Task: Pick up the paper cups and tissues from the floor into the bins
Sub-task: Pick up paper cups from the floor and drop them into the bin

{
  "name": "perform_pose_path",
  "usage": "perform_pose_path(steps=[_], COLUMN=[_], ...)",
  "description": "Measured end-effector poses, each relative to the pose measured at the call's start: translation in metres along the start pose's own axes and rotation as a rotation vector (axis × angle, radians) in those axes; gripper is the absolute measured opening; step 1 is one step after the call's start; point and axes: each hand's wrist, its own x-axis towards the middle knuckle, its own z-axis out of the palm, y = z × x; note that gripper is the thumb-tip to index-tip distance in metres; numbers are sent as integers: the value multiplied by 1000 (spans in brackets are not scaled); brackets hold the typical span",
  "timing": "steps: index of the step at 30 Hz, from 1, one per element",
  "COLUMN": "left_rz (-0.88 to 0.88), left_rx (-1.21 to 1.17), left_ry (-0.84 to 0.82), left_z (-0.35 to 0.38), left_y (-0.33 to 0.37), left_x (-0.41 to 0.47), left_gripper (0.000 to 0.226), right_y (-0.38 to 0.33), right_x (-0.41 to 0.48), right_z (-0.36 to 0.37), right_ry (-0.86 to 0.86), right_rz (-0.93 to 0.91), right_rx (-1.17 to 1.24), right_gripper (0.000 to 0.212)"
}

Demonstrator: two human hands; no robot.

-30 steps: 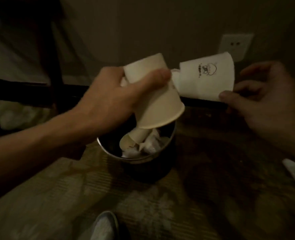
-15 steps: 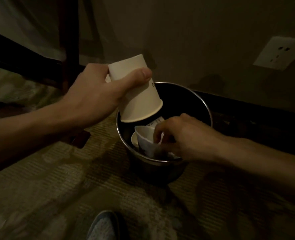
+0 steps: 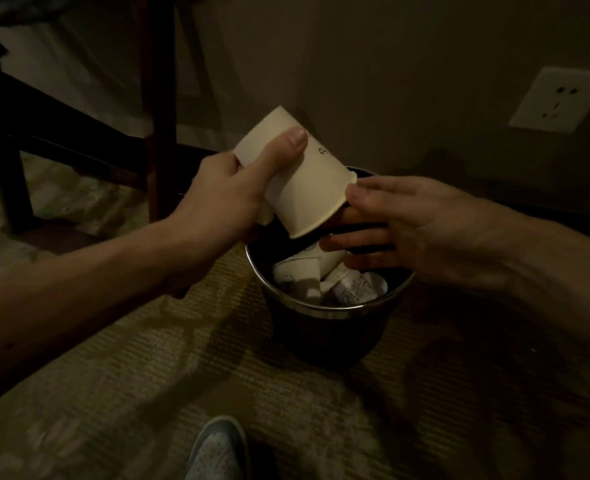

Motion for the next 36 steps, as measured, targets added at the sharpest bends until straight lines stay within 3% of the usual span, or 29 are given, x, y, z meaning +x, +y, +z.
perform_pose_path(steps=[4, 10, 14, 16, 18, 21, 23, 25, 27, 29, 31, 33, 36], left_rz=[-24, -40, -45, -60, -116, -160, -160, -166, -174, -179, -147, -82, -32], left_rx=[-22, -88, 0, 42, 3, -59, -84, -146, -181, -157, -81, 13, -5], left_ry=[-89, -122, -56, 34, 194, 255, 233, 180, 92, 25, -6, -42, -133], left_z=[9, 28, 28, 25, 18, 12, 10, 10, 10, 10, 11, 11, 16], left_y=[-1, -9, -9, -12, -17, -24, -27, -30, -33, -38, -42, -43, -47], left_x=[6, 17, 30, 36, 43, 47, 49, 51, 51, 50, 51, 51, 50], left_gripper=[45, 42, 65, 77, 68, 50, 47, 47, 46, 45, 43, 33, 11], right_y=[-1, 6, -2, -4, -2, 8, 21, 31, 36, 35, 29, 18, 8], right_x=[2, 6, 15, 20, 24, 28, 34, 42, 48, 52, 54, 55, 59], right_z=[-1, -9, -15, -23, -31, -29, -22, -17, -15, -15, -14, -11, -10], right_ry=[132, 159, 265, 460, 547, 269, 81, -2, -58, -72, 36, 139, 201], right_rz=[-53, -78, -122, -135, -149, -59, 35, 85, 129, 127, 15, -77, -168], right_rx=[134, 228, 197, -54, -466, -968, -1183, -1292, -1271, -1102, -783, -500, -450], right_gripper=[47, 53, 65, 72, 57, 41, 49, 56, 53, 45, 42, 54, 47])
